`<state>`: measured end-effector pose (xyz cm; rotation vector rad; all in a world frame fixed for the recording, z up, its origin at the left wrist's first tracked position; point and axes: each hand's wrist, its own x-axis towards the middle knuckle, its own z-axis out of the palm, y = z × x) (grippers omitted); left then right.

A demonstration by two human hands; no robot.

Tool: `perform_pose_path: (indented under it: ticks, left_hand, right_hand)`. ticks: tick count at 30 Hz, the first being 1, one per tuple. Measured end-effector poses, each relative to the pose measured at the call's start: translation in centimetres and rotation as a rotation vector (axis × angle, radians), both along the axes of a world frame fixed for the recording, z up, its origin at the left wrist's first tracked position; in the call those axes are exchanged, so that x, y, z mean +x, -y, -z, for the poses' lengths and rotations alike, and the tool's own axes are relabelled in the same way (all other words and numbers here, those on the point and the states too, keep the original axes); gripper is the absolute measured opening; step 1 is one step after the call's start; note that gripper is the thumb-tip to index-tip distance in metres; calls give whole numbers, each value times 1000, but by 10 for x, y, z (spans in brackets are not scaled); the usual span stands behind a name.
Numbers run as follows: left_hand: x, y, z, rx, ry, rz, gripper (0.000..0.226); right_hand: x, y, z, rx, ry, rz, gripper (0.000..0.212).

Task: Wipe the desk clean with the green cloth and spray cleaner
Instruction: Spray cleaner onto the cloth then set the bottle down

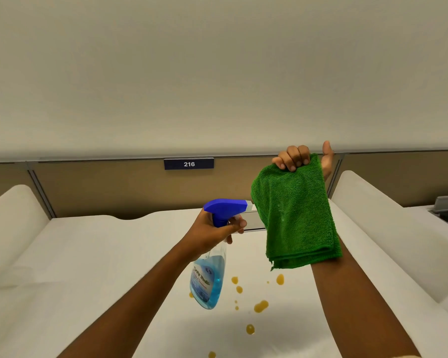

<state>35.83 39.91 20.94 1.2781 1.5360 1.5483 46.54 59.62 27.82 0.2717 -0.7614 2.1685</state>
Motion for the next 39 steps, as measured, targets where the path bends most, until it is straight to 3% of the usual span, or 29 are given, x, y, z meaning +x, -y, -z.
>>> perform_pose_path:
  ticks: [13,20,28,39]
  left_hand:
    - [-38,13,23,-84,-82,-96,16]
    - [-64,31,28,-70,-83,-128,31]
    - [-99,70,28,-20,-21,-219,15]
    - [-191,147,46,-42,-47,-567,29]
  right_hand:
    - [-29,12,1,-17,-30,-50,60]
    - [-52,25,-1,-26,-25,-79,60]
    - [-89,49,-1,-7,-21,-145,59]
    - [-151,91,3,-3,-43,-256,60]
